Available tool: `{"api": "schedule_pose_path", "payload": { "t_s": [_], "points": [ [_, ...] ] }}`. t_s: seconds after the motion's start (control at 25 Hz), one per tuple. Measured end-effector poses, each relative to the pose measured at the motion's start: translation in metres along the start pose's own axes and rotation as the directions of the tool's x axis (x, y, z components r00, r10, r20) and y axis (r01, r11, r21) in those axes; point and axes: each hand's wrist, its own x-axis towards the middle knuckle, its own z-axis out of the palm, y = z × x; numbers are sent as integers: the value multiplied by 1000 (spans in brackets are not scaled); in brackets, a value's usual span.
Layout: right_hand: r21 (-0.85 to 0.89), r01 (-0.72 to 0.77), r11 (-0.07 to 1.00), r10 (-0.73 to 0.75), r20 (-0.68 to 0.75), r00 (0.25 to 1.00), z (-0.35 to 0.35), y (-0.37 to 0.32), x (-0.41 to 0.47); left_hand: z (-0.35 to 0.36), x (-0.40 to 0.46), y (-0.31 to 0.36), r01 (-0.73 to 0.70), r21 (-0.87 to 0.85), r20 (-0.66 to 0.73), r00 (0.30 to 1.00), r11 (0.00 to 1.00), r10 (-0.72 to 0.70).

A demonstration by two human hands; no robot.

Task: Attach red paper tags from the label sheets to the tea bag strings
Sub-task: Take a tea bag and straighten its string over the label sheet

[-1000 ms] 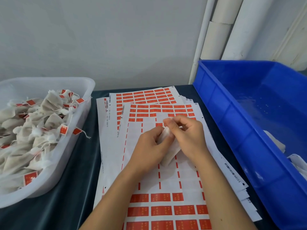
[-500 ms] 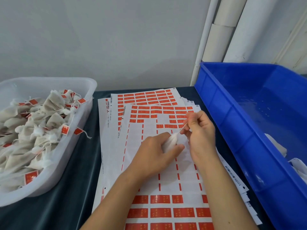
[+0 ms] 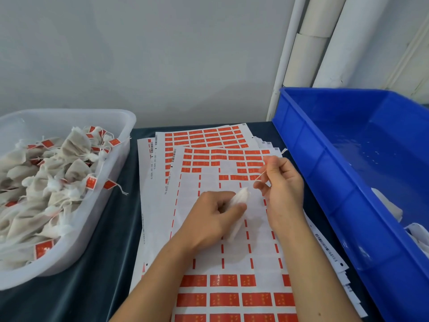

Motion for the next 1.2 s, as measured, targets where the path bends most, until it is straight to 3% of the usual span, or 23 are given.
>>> {"api": "schedule_pose_path", "payload": {
  "t_s": [0.32, 0.56, 0.72, 0.84, 0.96, 1.08, 1.2],
  "points": [
    [-191, 27, 981, 14, 210, 978, 12, -1, -10, -1, 6, 5, -18, -129, -188, 982, 992, -7],
    [-251, 136, 958, 2, 484, 875, 12, 0, -21, -2, 3, 10, -75, -166, -103, 993, 983, 58],
    [-224, 142, 964, -17, 482, 876, 8, -3, -17, -2, 3, 11, -80, -159, -59, 996, 984, 71],
    [-150, 81, 985, -2, 463, 886, 8, -6, -18, -9, 1, 15, -63, -296, -63, 997, 953, 46],
    [-95, -17, 995, 58, 451, 891, 10, -7, -20, -15, -1, 19, 36, -425, -64, 996, 904, -70],
    [-88, -30, 996, 65, 434, 899, 11, -7, -21, -15, 2, 17, 147, -383, -22, 986, 912, -168],
    [-35, -44, 998, 54, 391, 919, 11, -5, -22, -14, 3, 15, 132, -365, 3, 990, 921, -141]
  ]
}}
